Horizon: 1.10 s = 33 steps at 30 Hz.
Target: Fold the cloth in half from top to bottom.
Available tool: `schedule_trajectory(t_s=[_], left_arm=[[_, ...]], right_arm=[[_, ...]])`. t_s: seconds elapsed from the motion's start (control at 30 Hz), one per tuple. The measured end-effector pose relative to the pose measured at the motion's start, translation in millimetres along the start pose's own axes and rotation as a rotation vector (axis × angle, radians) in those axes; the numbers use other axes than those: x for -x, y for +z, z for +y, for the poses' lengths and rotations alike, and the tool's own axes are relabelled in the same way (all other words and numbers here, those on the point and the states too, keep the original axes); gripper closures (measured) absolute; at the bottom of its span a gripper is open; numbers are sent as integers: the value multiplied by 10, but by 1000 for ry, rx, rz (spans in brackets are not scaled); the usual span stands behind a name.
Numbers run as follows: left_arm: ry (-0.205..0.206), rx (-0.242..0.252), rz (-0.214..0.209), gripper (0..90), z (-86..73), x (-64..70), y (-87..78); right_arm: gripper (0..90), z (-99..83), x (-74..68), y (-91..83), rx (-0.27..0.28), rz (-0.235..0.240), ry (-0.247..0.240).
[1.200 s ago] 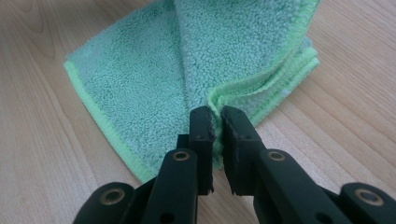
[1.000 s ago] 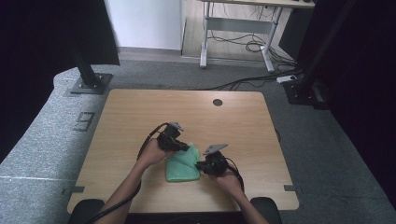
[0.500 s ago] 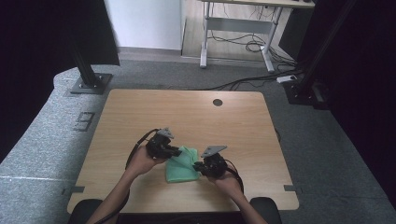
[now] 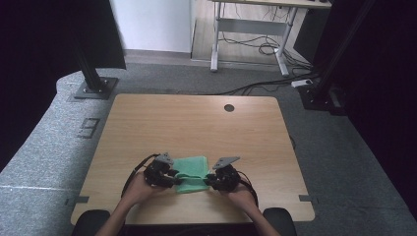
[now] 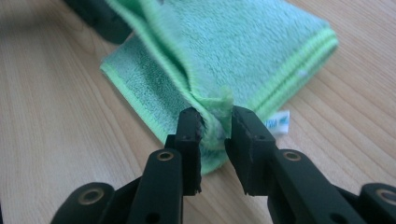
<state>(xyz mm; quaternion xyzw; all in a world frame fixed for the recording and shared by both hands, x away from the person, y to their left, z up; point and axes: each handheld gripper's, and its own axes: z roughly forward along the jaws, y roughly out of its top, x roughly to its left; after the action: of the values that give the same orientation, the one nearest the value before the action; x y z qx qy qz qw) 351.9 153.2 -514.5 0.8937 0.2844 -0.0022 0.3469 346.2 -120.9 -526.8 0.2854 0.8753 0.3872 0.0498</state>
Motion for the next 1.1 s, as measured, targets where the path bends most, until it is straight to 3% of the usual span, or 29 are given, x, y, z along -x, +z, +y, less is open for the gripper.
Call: schedule_trajectory(t_s=[0.2, 0.37, 0.47, 0.5, 0.6, 0.73, 0.87, 1.1], left_arm=[[26, 10, 23, 400, -90, 115, -91], [38, 31, 52, 318, -74, 150, -255], [21, 54, 79, 284, -33, 108, -306], [-5, 72, 103, 280, -12, 72, -311], [-58, 100, 153, 258, 10, -15, -285], [-94, 75, 209, 218, -16, -69, -164], [-94, 47, 237, 178, -84, -3, -70], [-91, 26, 290, 176, -233, 134, 10]], right_arm=[[620, -26, -14, -94, -5, -20, -10], [534, -13, 2, -212, 14, -29, -16], [474, 35, 30, -236, 28, -45, -13], [461, 51, 38, -229, 30, -50, -8], [390, 132, 87, -143, 38, -75, 7], [348, 202, 138, -12, 33, -96, 30], [330, 172, 139, 104, -7, -110, 31], [323, 22, 80, 115, -39, -124, 21]])
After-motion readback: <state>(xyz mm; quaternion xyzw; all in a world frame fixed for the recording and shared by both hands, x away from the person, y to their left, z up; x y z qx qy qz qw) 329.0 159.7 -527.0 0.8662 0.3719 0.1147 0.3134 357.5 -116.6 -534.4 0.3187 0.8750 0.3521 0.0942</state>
